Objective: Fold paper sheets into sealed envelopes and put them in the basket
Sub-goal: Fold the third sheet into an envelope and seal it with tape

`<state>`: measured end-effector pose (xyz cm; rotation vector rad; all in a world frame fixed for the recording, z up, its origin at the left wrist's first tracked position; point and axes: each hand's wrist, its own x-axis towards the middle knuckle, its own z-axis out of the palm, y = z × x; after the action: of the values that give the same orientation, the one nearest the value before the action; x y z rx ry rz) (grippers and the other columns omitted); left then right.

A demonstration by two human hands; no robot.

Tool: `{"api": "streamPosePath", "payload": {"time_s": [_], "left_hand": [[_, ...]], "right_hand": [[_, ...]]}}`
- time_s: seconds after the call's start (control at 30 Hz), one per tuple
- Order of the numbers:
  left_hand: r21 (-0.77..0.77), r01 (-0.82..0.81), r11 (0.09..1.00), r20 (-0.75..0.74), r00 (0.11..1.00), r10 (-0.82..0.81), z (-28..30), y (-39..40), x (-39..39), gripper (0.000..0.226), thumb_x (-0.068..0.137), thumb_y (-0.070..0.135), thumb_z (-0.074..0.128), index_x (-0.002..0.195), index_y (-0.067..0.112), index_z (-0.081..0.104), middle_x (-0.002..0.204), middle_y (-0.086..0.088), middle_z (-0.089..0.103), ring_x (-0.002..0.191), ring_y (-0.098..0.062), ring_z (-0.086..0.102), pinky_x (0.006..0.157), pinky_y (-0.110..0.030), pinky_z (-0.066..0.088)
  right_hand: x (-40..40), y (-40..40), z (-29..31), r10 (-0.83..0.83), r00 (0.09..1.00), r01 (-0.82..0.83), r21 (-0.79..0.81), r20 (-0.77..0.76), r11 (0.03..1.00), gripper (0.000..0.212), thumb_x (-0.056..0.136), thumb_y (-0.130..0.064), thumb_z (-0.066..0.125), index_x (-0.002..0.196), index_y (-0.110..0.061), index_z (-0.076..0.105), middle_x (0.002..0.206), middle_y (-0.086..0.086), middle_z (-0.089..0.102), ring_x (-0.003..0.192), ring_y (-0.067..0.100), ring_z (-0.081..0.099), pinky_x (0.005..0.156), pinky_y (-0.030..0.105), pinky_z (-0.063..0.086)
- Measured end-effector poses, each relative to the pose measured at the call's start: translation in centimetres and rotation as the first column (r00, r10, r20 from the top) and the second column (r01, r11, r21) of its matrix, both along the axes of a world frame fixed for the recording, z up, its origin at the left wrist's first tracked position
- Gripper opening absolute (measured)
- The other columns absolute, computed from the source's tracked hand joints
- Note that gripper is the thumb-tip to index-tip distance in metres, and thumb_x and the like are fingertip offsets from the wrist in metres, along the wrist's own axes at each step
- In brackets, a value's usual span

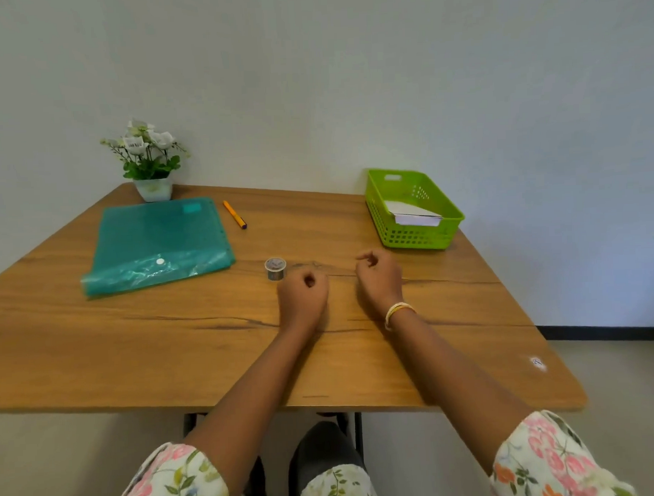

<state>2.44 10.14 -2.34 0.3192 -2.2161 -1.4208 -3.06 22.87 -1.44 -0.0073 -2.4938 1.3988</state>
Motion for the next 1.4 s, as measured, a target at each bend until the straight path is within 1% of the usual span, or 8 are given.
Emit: {"api": "streamPosePath", "payload": {"time_s": [0.1,0.27,0.4,0.63,0.9,1.03,1.27,1.4], "left_hand": [[0.035,-0.179,0.983,-0.075,0.981,0.181,-0.1,-3.2,0.6,0.034,0.086,0.008,0.051,0.054,0.012,0.044,0.051,0.0,0.04,0.052,-0.014,0.036,0.05,-0.031,0.026],[-0.176,-0.19,0.966,-0.106,0.979,0.173,-0.1,-8.8,-0.4,0.011,0.087,0.007,0.051,0.08,0.01,0.058,0.077,-0.006,0.056,0.072,-0.02,0.05,0.061,-0.034,0.039],[-0.25,-0.172,0.953,-0.091,0.984,0.153,-0.3,-10.9,-2.5,0.019,0.089,0.004,0.047,0.103,0.011,0.058,0.097,-0.004,0.055,0.089,-0.016,0.051,0.077,-0.032,0.044],[-0.437,-0.022,0.899,0.112,0.991,0.079,0.3,-10.6,-8.7,0.034,0.095,0.013,0.047,0.128,0.011,0.051,0.131,-0.016,0.042,0.117,-0.028,0.047,0.099,-0.036,0.038],[-0.652,-0.006,0.758,0.385,0.858,0.339,-0.1,-12.3,-16.2,0.049,0.096,0.039,0.047,0.133,0.007,0.042,0.148,-0.038,0.016,0.137,-0.048,0.02,0.114,-0.051,0.015],[-0.677,0.01,0.736,0.405,0.84,0.361,-0.4,-13.0,-17.4,0.061,0.097,0.042,0.042,0.137,-0.004,0.039,0.146,-0.03,0.03,0.136,-0.041,0.028,0.114,-0.047,0.021],[-0.646,0.132,0.752,0.324,0.939,0.114,-0.6,-7.5,-16.2,0.053,0.098,0.041,0.039,0.124,-0.003,0.053,0.141,-0.019,0.038,0.12,-0.039,0.046,0.098,-0.045,0.039],[-0.664,0.248,0.705,0.359,0.933,0.01,-0.8,-2.5,-15.9,0.055,0.098,0.046,0.036,0.131,0.004,0.048,0.141,-0.017,0.04,0.125,-0.036,0.043,0.102,-0.045,0.036]], "right_hand": [[0.1,-1.9,-1.0,0.078,0.991,-0.077,-0.02,0.105,0.997,0.02,0.08,-0.013,0.059,0.099,-0.019,0.064,0.08,-0.002,0.059,0.084,0.021,0.057,0.07,0.025,0.038],[-0.3,-7.2,-1.2,0.388,0.913,-0.407,0.252,0.123,0.878,0.073,0.071,-0.042,0.074,0.136,-0.029,0.044,0.119,0.002,0.055,0.107,0.019,0.054,0.093,0.034,0.046],[-1.2,-10.2,-1.5,0.447,0.894,-0.397,0.462,0.002,0.793,0.052,0.082,-0.045,0.067,0.13,-0.033,0.052,0.122,-0.001,0.057,0.115,0.019,0.052,0.094,0.038,0.046],[-5.8,-9.0,-2.1,0.29,0.953,-0.226,0.444,-0.082,0.867,0.041,0.086,-0.034,0.065,0.124,-0.019,0.058,0.118,0.008,0.06,0.111,0.027,0.054,0.093,0.038,0.047],[-10.5,-6.2,-2.5,0.053,0.985,0.042,0.522,-0.167,0.852,0.03,0.086,-0.021,0.06,0.115,-0.016,0.06,0.108,0.01,0.058,0.104,0.03,0.053,0.081,0.036,0.044],[-12.9,-4.2,-2.5,-0.044,0.989,0.112,0.531,-0.14,0.84,0.033,0.088,-0.017,0.056,0.121,-0.014,0.058,0.114,0.013,0.059,0.108,0.032,0.052,0.086,0.038,0.043],[-14.8,-3.8,-2.5,-0.118,0.986,0.164,0.522,-0.121,0.837,0.025,0.091,-0.018,0.055,0.115,-0.015,0.058,0.112,0.014,0.056,0.108,0.031,0.051,0.083,0.039,0.044],[-14.9,-3.7,-2.4,-0.149,0.983,0.181,0.515,-0.104,0.838,0.024,0.091,-0.021,0.056,0.113,-0.015,0.059,0.115,0.015,0.052,0.108,0.032,0.051,0.084,0.038,0.044]]}}
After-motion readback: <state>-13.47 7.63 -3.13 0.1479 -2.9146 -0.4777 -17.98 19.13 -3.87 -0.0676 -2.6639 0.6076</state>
